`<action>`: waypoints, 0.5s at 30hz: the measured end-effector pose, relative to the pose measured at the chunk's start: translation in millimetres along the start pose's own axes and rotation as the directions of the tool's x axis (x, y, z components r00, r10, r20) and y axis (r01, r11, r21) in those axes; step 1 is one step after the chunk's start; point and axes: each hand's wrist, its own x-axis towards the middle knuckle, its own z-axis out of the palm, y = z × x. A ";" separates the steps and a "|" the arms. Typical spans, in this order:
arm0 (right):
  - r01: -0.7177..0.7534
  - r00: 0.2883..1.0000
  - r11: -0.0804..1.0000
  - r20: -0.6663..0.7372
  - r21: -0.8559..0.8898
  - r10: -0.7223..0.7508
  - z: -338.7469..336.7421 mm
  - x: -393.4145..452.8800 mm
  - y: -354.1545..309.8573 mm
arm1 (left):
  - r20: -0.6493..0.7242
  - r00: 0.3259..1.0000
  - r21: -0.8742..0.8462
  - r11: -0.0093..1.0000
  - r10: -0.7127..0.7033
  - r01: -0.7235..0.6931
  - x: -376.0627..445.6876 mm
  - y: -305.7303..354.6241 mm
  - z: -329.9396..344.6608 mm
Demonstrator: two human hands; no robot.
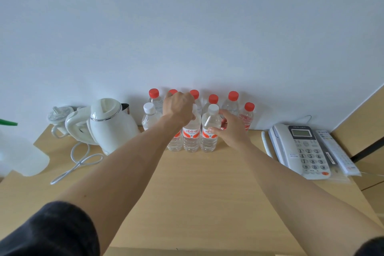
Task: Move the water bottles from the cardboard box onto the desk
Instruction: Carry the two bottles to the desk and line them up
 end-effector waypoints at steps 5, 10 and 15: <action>-0.032 0.999 0.999 0.013 -0.031 0.032 -3.0 0.4 -7.1 | 0.008 1.000 -0.005 1.000 0.000 0.000 0.6 -0.7 0.3; -0.048 0.999 0.998 0.020 -0.048 0.049 -3.5 2.0 -11.4 | 0.058 0.998 -0.033 0.999 0.005 -0.003 3.7 -2.5 -1.0; -0.076 0.997 0.996 0.029 -0.043 0.078 -4.1 1.7 -12.1 | 0.080 0.996 -0.043 0.999 0.026 -0.023 4.4 -6.8 -1.5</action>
